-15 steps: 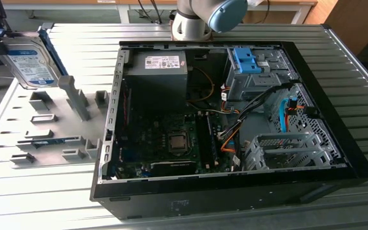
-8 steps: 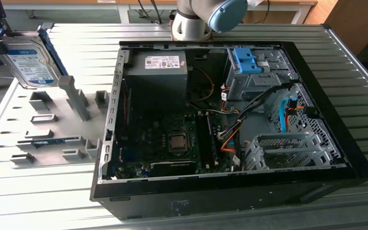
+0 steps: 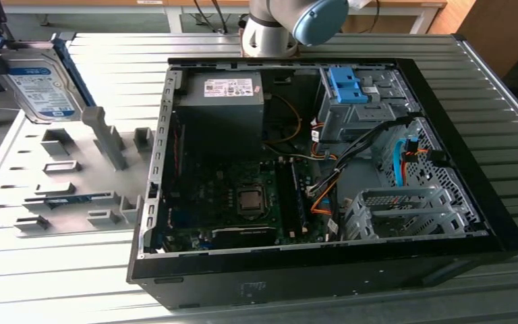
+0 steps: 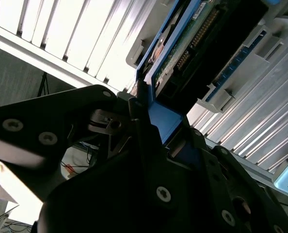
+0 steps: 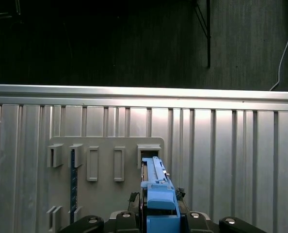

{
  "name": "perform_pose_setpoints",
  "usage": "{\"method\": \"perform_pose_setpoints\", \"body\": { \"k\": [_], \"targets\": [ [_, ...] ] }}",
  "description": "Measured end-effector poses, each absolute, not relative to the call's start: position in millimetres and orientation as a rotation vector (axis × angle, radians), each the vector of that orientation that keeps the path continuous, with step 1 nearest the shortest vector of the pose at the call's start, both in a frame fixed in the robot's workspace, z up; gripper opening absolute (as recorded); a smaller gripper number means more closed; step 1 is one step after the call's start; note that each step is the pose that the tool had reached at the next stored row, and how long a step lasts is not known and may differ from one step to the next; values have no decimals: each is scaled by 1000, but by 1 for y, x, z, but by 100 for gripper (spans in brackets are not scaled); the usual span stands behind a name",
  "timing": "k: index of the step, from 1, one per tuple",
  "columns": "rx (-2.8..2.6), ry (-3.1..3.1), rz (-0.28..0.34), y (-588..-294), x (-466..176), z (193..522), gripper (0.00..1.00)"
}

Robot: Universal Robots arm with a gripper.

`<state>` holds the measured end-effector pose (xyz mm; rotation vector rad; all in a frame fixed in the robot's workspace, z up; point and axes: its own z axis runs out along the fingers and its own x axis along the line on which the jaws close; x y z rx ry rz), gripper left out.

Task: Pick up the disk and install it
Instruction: 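Pick up the disk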

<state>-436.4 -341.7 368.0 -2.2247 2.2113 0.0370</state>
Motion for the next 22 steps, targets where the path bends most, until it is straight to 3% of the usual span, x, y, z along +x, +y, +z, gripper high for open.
{"method": "perform_pose_setpoints", "body": {
  "k": [22],
  "targets": [
    [-2225, 2211, 37, -342, -436, 379, 37]
  ]
}}
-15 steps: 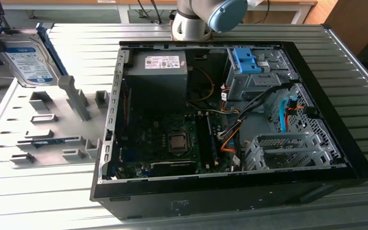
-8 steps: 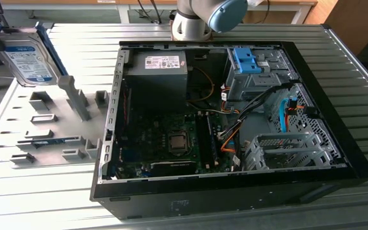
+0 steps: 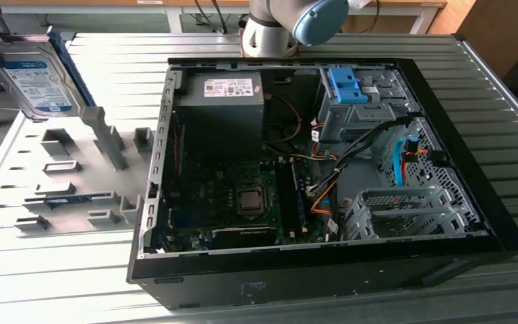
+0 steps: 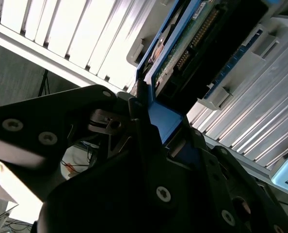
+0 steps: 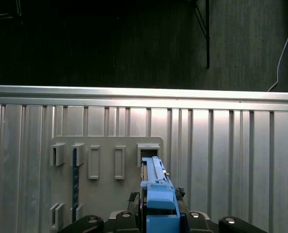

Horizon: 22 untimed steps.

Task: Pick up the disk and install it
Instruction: 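Pick up the disk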

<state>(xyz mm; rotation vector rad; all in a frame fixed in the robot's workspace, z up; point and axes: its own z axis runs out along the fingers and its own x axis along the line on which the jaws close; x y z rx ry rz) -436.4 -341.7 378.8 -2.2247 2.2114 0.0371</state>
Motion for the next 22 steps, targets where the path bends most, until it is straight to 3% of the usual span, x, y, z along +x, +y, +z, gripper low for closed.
{"method": "perform_pose_setpoints", "body": {
  "k": [22],
  "targets": [
    [-2225, 2211, 37, -342, -436, 402, 37]
  ]
}}
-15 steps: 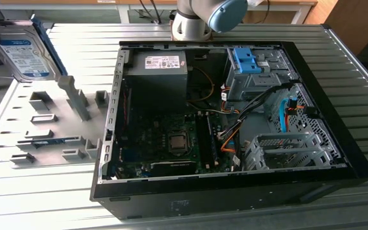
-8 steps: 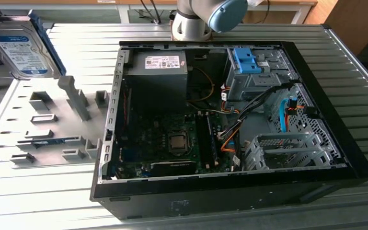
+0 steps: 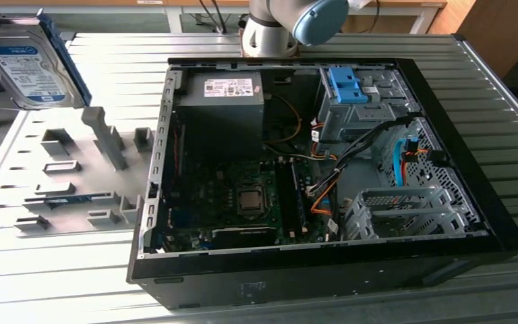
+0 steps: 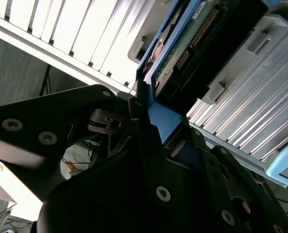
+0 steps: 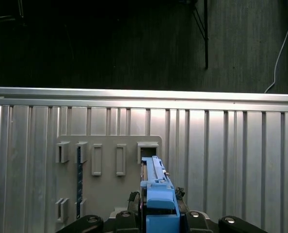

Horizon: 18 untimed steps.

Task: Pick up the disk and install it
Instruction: 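Pick up the disk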

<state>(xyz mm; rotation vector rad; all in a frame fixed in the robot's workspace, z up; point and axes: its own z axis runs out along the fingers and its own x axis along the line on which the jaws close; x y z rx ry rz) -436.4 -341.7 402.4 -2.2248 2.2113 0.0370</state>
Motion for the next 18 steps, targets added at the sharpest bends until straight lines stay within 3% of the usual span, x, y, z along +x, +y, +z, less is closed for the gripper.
{"method": "perform_pose_setpoints", "body": {
  "k": [18],
  "targets": [
    [-2225, 2211, 37, -342, -436, 414, 37]
  ]
}}
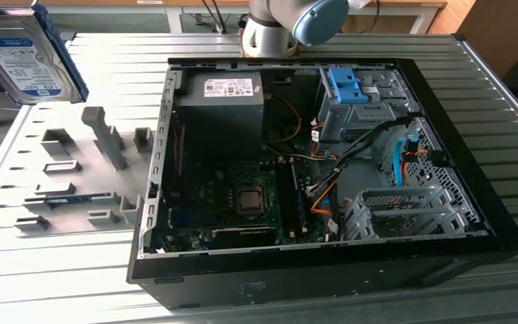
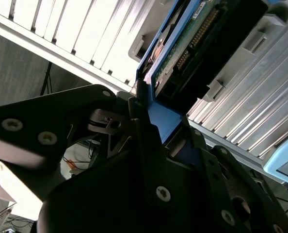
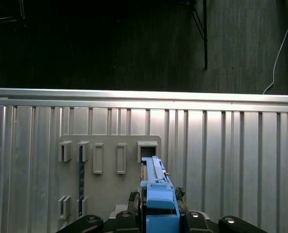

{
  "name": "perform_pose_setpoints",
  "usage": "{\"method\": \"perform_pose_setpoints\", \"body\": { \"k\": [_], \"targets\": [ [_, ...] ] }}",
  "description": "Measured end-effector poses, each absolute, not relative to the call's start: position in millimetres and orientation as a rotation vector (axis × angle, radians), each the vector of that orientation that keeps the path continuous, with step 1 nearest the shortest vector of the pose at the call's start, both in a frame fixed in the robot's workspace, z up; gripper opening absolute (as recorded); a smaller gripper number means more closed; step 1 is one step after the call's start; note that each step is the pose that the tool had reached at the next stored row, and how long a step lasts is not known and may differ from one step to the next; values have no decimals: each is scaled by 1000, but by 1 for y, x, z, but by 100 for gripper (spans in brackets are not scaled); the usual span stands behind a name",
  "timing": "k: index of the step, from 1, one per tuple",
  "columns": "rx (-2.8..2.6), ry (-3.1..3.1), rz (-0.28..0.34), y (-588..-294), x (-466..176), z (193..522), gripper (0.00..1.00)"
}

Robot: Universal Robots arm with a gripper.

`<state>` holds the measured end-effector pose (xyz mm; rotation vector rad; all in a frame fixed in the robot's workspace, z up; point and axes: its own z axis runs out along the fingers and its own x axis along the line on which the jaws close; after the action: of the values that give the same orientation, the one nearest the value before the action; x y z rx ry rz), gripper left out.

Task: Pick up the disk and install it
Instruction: 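Pick up the disk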

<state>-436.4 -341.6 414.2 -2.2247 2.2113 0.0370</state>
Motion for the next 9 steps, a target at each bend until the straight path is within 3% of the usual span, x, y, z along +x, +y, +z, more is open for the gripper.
{"method": "perform_pose_setpoints", "body": {
  "k": [9],
  "targets": [
    [-2225, 2211, 37, -342, -436, 414, 37]
  ]
}}
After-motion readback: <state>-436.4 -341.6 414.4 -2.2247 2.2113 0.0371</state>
